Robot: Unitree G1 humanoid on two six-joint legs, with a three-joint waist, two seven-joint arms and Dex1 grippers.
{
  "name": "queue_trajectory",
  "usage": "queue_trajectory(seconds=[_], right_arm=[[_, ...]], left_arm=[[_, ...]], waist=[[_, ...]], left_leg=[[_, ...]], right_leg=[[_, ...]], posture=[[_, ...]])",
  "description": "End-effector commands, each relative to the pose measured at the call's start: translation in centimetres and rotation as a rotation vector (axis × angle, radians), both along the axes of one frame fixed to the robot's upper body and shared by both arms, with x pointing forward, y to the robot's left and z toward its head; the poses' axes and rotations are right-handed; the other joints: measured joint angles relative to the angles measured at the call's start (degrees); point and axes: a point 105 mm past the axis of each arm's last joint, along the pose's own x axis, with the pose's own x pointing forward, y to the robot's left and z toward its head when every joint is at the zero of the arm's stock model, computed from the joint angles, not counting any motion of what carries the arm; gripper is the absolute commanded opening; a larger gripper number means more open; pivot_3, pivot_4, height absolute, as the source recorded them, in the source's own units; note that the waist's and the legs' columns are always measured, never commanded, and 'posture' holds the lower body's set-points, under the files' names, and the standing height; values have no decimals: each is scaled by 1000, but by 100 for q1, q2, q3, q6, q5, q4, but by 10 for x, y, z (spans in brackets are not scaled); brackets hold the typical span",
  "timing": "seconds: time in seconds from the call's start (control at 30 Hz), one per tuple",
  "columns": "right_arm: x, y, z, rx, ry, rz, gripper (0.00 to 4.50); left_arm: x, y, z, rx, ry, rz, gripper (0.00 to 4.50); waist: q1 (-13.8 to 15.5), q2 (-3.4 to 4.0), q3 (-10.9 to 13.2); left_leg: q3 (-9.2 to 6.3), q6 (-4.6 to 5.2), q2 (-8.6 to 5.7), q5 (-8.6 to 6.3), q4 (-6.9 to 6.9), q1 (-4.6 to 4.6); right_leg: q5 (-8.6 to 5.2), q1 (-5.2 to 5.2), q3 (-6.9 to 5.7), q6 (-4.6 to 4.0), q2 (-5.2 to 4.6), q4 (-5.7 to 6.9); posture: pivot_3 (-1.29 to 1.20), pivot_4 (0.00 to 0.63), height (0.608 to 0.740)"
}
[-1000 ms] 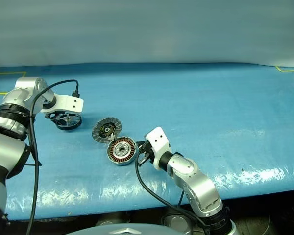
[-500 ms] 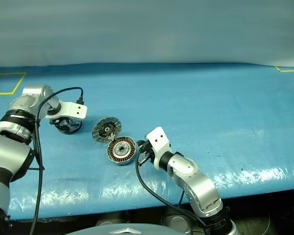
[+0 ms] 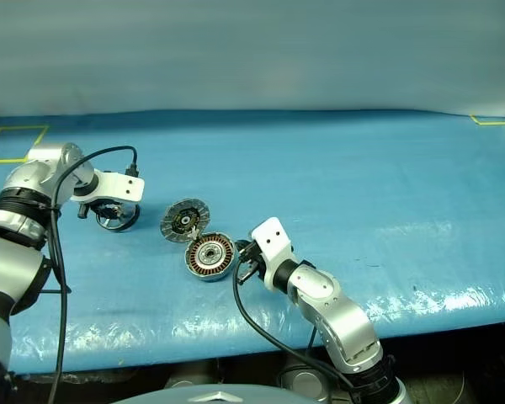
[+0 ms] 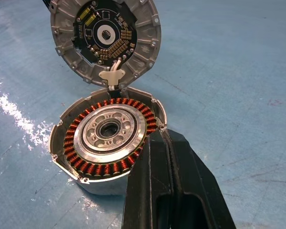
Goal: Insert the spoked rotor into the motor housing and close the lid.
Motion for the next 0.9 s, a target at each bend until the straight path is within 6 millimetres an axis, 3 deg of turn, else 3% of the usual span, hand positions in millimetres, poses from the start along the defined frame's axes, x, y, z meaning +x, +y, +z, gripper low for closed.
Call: queue_trajectory(seconds=[0.03, 0.3, 0.57, 0.73, 0.9], right_arm=[[2, 2, 14, 22, -59, 11, 0], [-1, 5, 13, 27, -48, 32, 0], [-2, 1, 12, 16, -37, 76, 0], [-3, -9, 11, 32, -60, 107, 0], [-18, -18, 5, 79, -61, 189, 0]], left_arm=[[-7, 6, 27, -49, -52, 9, 1293], [-75, -4, 24, -265, 98, 29, 1293], [-146, -66, 25, -701, 301, 28, 1293], [-169, -93, 18, -791, 340, 4, 1293], [-169, -129, 15, -884, 284, -30, 1293]], waist=[[-18, 1, 0], [-24, 5, 2], [48, 21, 14], [50, 29, 18], [124, 31, 21]], left_leg=[[0, 0, 2, 0, -3, 0], [3, 2, 13, -2, -8, -1], [-7, 2, 21, -2, -7, 6], [2, 2, 23, -2, -10, 10], [8, 1, 22, -2, -11, 9]], right_leg=[[0, -2, 2, -2, 0, 0], [-4, -5, 17, -11, -6, -1], [-15, 1, 12, -31, -8, -1], [-19, 2, 12, -39, -6, -1], [-17, 5, 10, -37, -7, -7]], posture=[[0, 150, 740], [0, 150, 740], [0, 150, 740], [0, 150, 740], [0, 150, 740]])
